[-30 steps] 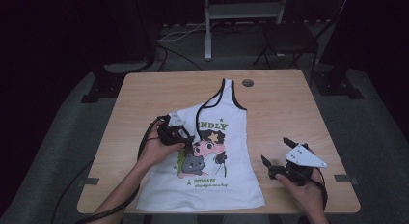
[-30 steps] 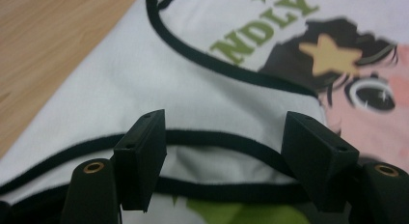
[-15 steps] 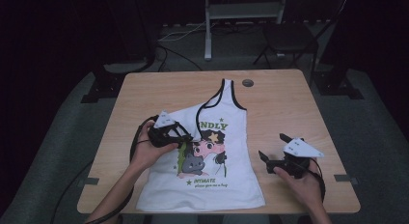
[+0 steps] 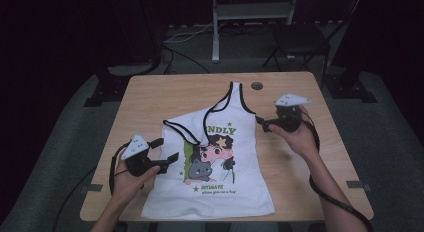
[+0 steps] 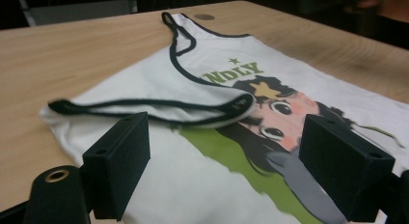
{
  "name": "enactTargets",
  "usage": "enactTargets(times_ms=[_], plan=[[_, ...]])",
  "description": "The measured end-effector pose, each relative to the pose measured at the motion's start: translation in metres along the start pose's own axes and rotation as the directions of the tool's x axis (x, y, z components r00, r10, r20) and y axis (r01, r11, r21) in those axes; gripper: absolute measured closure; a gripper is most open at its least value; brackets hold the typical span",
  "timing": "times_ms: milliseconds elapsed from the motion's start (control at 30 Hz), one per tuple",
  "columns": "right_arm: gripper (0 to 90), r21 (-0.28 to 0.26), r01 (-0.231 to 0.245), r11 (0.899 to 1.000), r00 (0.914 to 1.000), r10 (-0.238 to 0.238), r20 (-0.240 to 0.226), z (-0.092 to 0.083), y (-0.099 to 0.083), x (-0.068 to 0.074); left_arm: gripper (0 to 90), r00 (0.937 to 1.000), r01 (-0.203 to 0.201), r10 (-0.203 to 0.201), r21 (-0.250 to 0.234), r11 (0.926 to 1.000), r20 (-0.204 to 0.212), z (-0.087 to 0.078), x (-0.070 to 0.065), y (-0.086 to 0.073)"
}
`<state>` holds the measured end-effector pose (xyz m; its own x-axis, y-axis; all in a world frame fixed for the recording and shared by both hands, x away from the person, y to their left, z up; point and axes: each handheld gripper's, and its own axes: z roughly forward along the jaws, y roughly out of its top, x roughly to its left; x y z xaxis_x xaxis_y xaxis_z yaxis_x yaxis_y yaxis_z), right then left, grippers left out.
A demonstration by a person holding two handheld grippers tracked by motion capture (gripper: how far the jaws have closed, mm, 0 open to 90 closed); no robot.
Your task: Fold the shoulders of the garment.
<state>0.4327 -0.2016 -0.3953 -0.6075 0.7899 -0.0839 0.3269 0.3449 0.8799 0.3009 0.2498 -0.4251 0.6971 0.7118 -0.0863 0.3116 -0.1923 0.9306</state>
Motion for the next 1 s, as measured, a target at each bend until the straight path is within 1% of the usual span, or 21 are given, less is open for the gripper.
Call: enactTargets(times_ms=[100,167,233,267,300,333,367,467,533,567,633,667,700,733,767,800,833,900,933,967,1000], plan=[[6.9,0.022,0.000,1.000,1.0000,0.000,0.000,0.023,0.016,-0.014,18.4,0.9998,0.010,-0.010,-0.014,0.9999,-0.016,-0.011,-0.002,-0.005],[6.9,0.041,0.006,0.999,1.0000,-0.006,0.005,0.040,0.026,-0.022,18.4,0.9994,0.025,-0.026,-0.029,0.9993,-0.021,-0.019,-0.002,-0.008],[6.9,0.053,0.001,0.999,1.0000,-0.001,0.003,0.052,0.033,-0.028,18.4,0.9989,0.036,-0.037,-0.039,0.9986,-0.028,-0.028,-0.003,-0.011],[7.0,0.064,0.007,0.998,0.9999,-0.008,0.008,0.059,0.036,-0.030,18.4,0.9985,0.044,-0.046,-0.048,0.9979,-0.030,-0.032,-0.003,-0.012],[15.0,0.074,0.020,0.997,0.9998,-0.021,0.007,0.066,0.039,-0.033,18.4,0.9983,0.050,-0.052,-0.052,0.9974,-0.029,-0.037,-0.004,-0.015],[18.9,0.081,0.041,0.996,0.9992,-0.041,0.003,0.073,0.043,-0.035,18.4,0.9981,0.055,-0.056,-0.047,0.9974,-0.025,-0.041,-0.005,-0.017],[18.9,0.086,0.046,0.995,0.9989,-0.046,0.002,0.079,0.047,-0.037,18.4,0.9981,0.055,-0.056,-0.042,0.9976,-0.027,-0.043,-0.006,-0.019],[19.8,0.099,0.041,0.994,0.9991,-0.042,0.004,0.097,0.054,-0.043,18.4,0.9968,0.055,-0.057,-0.041,0.9976,-0.056,-0.051,-0.009,-0.026],[25.2,0.101,0.033,0.994,0.9994,-0.034,0.007,0.110,0.058,-0.047,18.4,0.9955,0.066,-0.069,-0.041,0.9970,-0.065,-0.055,-0.008,-0.029],[29.5,0.104,0.026,0.994,0.9996,-0.027,0.006,0.118,0.059,-0.050,18.4,0.9948,0.069,-0.073,-0.045,0.9966,-0.072,-0.056,-0.007,-0.030],[35.6,0.110,0.001,0.994,0.9998,-0.003,0.020,0.129,0.060,-0.054,18.4,0.9925,0.080,-0.084,-0.052,0.9954,-0.089,-0.059,-0.006,-0.031],[38.6,0.114,-0.006,0.993,0.9998,0.003,0.019,0.136,0.061,-0.057,18.4,0.9921,0.081,-0.085,-0.052,0.9954,-0.092,-0.061,-0.006,-0.032],[40.5,0.120,-0.022,0.993,0.9995,0.019,0.024,0.141,0.061,-0.059,18.4,0.9917,0.080,-0.085,-0.052,0.9954,-0.096,-0.062,-0.005,-0.032],[42.5,0.122,-0.028,0.992,0.9993,0.025,0.027,0.144,0.062,-0.060,18.4,0.9909,0.087,-0.092,-0.058,0.9945,-0.099,-0.063,-0.006,-0.033],[44.0,0.117,-0.049,0.992,0.9987,0.048,0.016,0.150,0.062,-0.063,18.4,0.9906,0.087,-0.093,-0.059,0.9945,-0.101,-0.063,-0.006,-0.033],[44.5,0.117,-0.062,0.991,0.9981,0.060,0.014,0.153,0.063,-0.064,18.4,0.9898,0.089,-0.095,-0.059,0.9943,-0.106,-0.064,-0.006,-0.034],[45.5,0.123,-0.057,0.991,0.9983,0.054,0.023,0.157,0.064,-0.064,18.4,0.9892,0.097,-0.103,-0.062,0.9933,-0.104,-0.064,-0.007,-0.035],[47.0,0.124,-0.073,0.990,0.9973,0.072,0.012,0.165,0.066,-0.065,18.4,0.9882,0.100,-0.105,-0.055,0.9935,-0.111,-0.064,-0.008,-0.036],[47.7,0.135,-0.062,0.989,0.9979,0.059,0.025,0.168,0.066,-0.065,18.4,0.9873,0.103,-0.108,-0.054,0.9933,-0.117,-0.064,-0.008,-0.037],[48.4,0.158,-0.046,0.986,0.9987,0.042,0.030,0.173,0.067,-0.065,18.4,0.9866,0.105,-0.111,-0.054,0.9930,-0.120,-0.064,-0.008,-0.037],[49.1,0.160,-0.050,0.986,0.9987,0.047,0.022,0.175,0.067,-0.065,18.4,0.9858,0.110,-0.116,-0.052,0.9926,-0.122,-0.064,-0.009,-0.039]])
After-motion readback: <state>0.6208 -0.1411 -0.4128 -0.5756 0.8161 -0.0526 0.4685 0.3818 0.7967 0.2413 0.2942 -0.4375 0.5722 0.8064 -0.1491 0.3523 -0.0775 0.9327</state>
